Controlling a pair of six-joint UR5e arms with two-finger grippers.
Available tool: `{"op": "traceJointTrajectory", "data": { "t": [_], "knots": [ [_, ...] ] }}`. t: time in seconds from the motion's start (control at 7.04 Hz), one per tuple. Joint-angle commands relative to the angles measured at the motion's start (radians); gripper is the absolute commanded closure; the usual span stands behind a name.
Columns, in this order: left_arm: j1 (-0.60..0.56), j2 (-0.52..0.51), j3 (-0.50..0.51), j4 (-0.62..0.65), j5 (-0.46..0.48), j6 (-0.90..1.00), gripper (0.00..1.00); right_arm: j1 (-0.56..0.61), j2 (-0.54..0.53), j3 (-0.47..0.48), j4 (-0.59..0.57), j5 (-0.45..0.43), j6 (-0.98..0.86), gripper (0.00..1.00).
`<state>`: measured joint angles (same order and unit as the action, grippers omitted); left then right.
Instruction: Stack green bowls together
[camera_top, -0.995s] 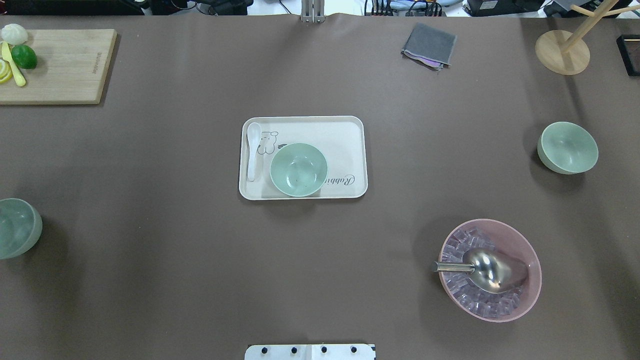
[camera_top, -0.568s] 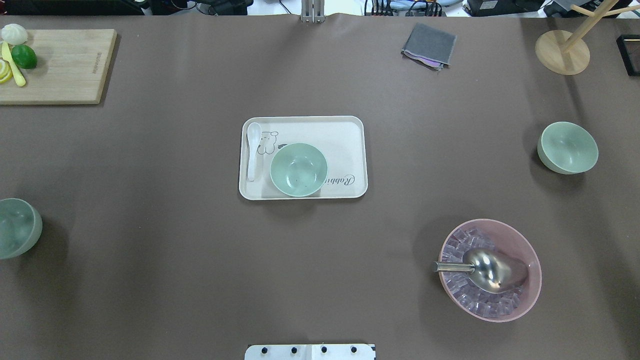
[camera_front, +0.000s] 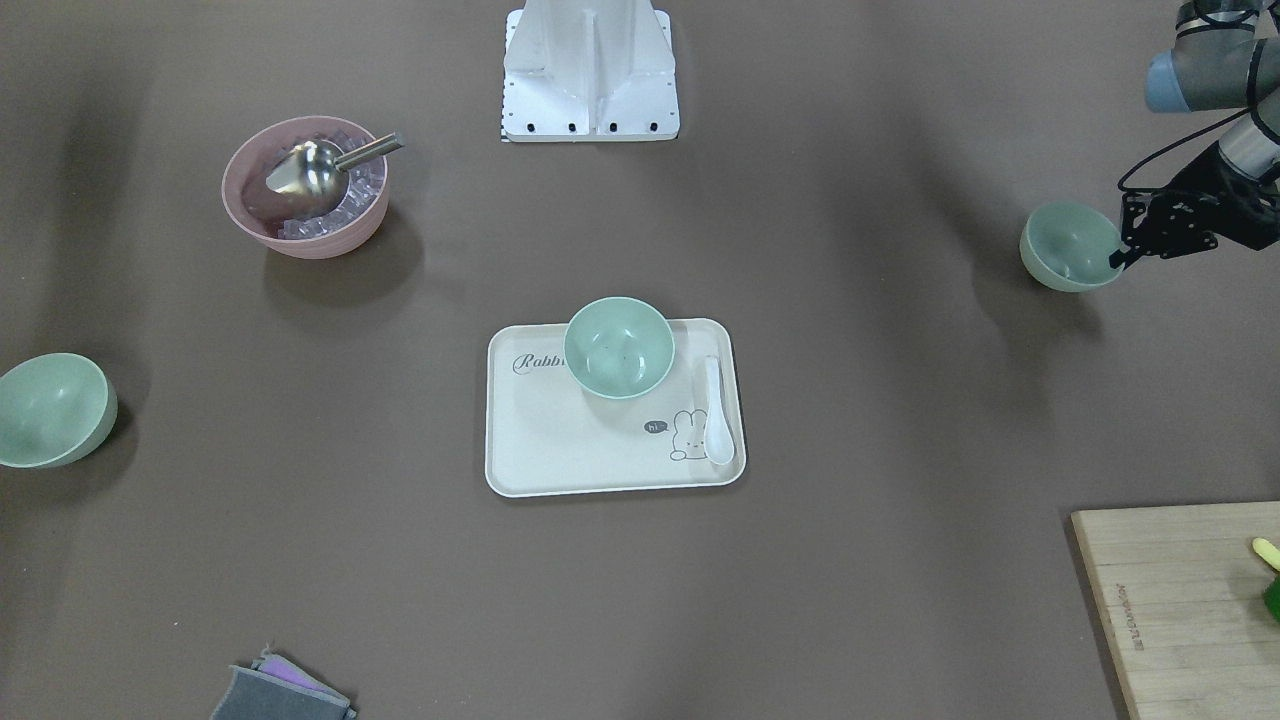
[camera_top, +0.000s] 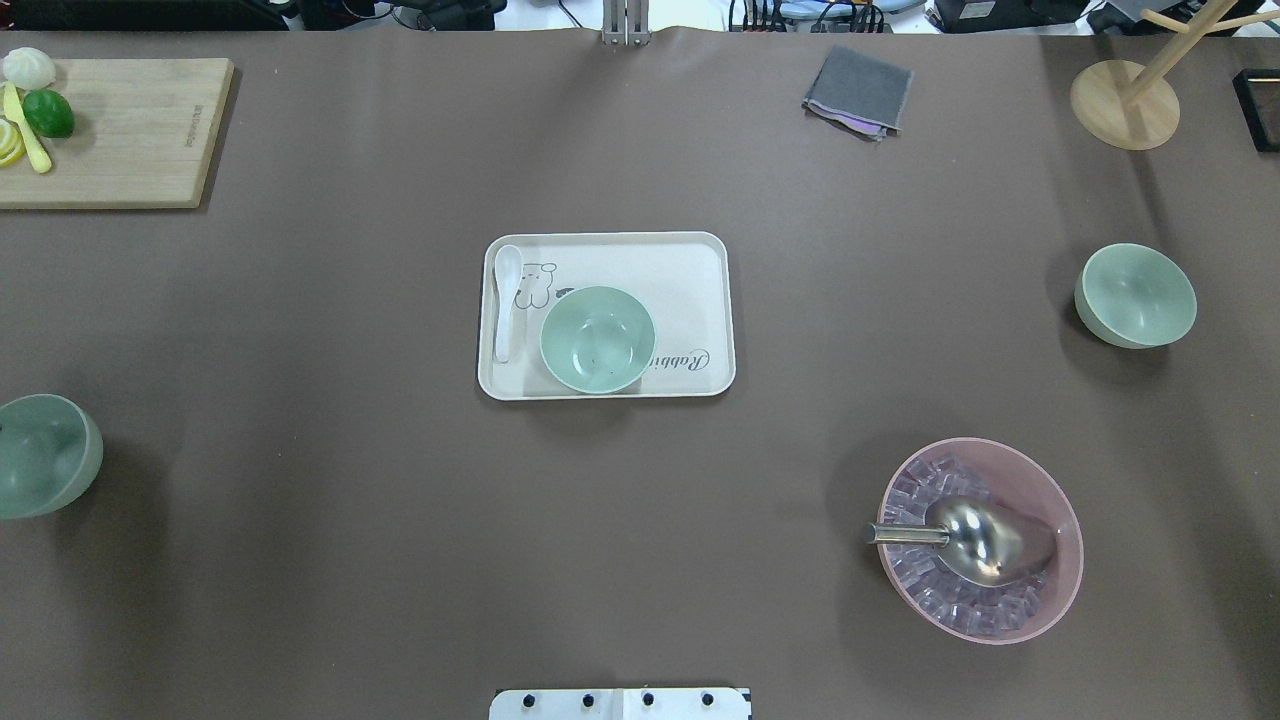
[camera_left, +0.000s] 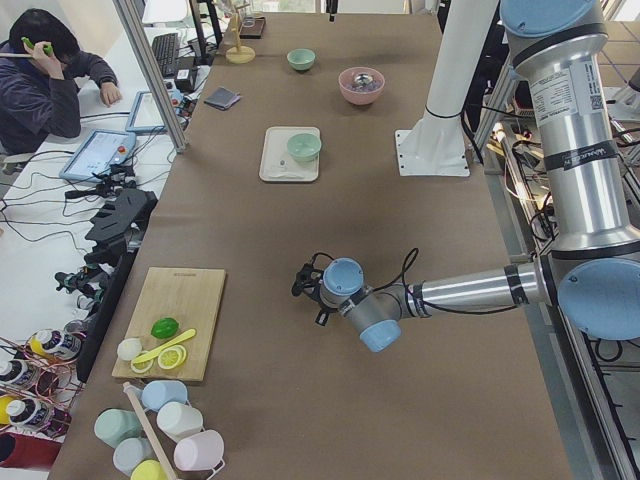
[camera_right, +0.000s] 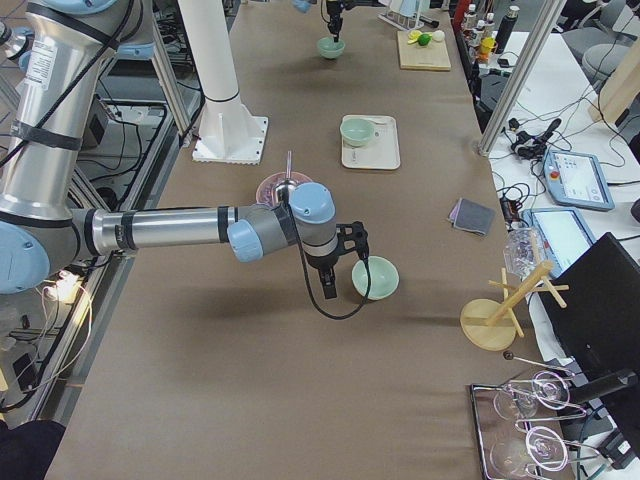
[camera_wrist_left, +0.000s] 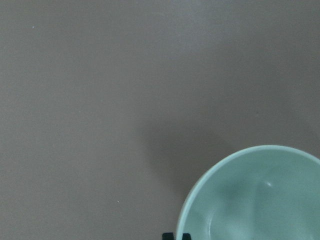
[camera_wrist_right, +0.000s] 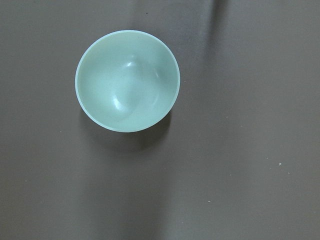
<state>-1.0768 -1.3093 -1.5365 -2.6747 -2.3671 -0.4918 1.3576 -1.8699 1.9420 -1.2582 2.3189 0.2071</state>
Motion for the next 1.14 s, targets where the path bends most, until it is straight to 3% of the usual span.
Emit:
{"op": "traceJointTrajectory", "data": {
  "t": [0.0,0.43,0.71,0.99],
  "knots": [
    [-0.009,-0.027,-0.126,0.038,-0.133,-0.127,1.00,0.000,0.000,0.000,0.000,0.002,-0.002,0.00],
    [0.084,-0.215,-0.189,0.039,-0.107,-0.458,1.00,0.000,0.000,0.000,0.000,0.005,-0.002,0.00],
    [0.197,-0.383,-0.188,0.093,-0.008,-0.618,1.00,0.000,0.000,0.000,0.000,0.005,-0.002,0.00],
    [0.334,-0.554,-0.191,0.253,0.163,-0.718,1.00,0.000,0.002,0.000,0.000,0.005,0.001,0.00]
  ]
}}
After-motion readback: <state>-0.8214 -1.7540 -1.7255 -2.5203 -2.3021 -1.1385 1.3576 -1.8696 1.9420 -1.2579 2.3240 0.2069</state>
